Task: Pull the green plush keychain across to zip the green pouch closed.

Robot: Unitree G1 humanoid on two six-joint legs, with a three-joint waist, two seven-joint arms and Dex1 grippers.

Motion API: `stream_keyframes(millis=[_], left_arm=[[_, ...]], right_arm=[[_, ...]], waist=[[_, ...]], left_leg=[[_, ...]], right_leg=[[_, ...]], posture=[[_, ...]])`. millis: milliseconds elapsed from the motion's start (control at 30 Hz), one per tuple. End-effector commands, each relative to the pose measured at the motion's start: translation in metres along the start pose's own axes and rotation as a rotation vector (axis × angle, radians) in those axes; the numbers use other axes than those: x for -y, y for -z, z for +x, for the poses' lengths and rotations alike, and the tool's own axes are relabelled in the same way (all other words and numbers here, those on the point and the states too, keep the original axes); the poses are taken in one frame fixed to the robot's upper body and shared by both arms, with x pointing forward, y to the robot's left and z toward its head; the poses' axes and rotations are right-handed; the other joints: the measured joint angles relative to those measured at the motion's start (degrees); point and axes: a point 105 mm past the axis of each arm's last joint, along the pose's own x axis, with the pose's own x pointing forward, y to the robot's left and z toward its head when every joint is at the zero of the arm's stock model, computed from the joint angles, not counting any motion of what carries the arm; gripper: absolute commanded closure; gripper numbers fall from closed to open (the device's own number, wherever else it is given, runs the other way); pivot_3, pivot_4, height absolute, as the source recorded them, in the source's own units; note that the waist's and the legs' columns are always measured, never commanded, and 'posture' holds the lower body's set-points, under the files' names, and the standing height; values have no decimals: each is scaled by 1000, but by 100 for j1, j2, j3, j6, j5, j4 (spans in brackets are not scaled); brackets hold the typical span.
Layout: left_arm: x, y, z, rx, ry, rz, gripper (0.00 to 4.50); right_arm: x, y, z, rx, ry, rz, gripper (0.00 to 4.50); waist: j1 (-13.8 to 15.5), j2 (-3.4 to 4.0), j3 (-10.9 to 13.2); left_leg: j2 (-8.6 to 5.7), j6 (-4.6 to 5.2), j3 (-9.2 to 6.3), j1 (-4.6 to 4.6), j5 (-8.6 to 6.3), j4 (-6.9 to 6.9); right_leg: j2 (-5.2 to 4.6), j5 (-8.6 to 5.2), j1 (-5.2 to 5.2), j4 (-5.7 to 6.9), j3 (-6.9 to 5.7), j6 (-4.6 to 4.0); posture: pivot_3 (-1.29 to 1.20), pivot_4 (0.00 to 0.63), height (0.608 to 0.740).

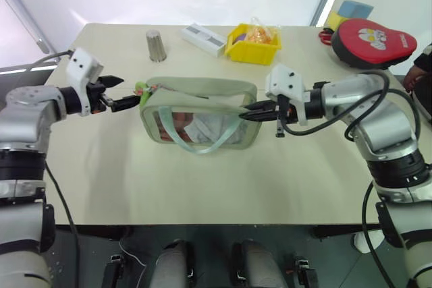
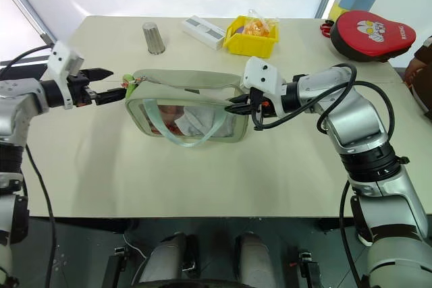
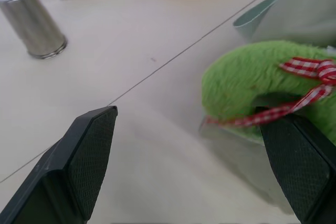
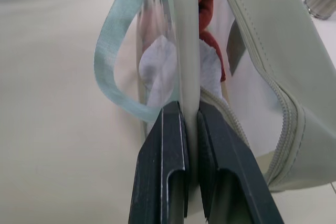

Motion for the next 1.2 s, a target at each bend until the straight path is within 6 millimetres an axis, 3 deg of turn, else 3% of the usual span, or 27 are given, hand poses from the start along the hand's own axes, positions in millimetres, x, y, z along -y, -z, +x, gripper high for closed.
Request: stream_keyframes(millis=[33,133,233,400,467,567,667,900,1033,1133,1200], left_arm=[[3,-23,-2,50,21,48,0],[5,-22,-3,45,37,52,0],[5,-21,-3,55,35,42,834],[4,-23,-7,61,33,46,3475],[-1,-34,-14,91,18,24,4389],[3,-54,-21,135,57,20,4389],[23,-75,-18,151,162,83,4389],[58,-91,4,158,299,165,4389],[59,-89,22,153,278,192,4389],[54,-94,23,169,255,199,3466],[54,-96,21,163,264,219,2527]], right_arm=[[-1,-10,-1,23,4,-34,4359],[0,-10,-1,23,14,-33,4359],[1,-9,0,25,19,-31,4500],[3,-9,0,27,28,-31,4500],[5,-9,0,25,34,-33,4500],[6,-8,1,26,41,-35,4500],[8,-8,2,30,48,-38,4500],[9,-8,5,35,50,-43,4500],[8,-9,6,40,52,-42,4500],[7,-7,5,37,58,-39,4500],[7,-6,4,36,62,-37,4500]], waist=[[-10,0,0],[-3,0,0],[-1,0,0],[-5,0,0],[-7,0,0],[-9,0,0],[-4,0,0],[-15,1,-1],[-20,1,-1],[-33,1,-1],[-30,1,-1]], left_leg=[[0,0,0,0,0,0],[0,0,0,0,0,0],[0,0,0,0,0,0],[0,0,0,0,0,0],[0,0,0,0,0,0],[0,0,-1,0,0,0],[0,0,-1,-1,0,1],[0,0,-2,4,0,1],[0,0,-2,3,0,3],[2,0,-1,3,0,2],[2,0,-1,3,0,2]], right_leg=[[0,0,0,0,0,0],[0,0,0,0,0,0],[-1,0,0,0,0,0],[-1,0,0,0,0,0],[-1,0,0,0,0,0],[0,0,0,0,0,0],[0,0,0,0,0,0],[2,0,5,2,0,0],[2,0,5,2,1,0],[6,0,3,2,1,0],[5,0,2,2,1,0]], posture=[[0,150,740],[0,150,740],[0,150,740],[0,150,740],[0,150,740],[0,150,740],[0,150,740],[0,150,740],[0,150,740],[0,150,740],[0,150,740]])
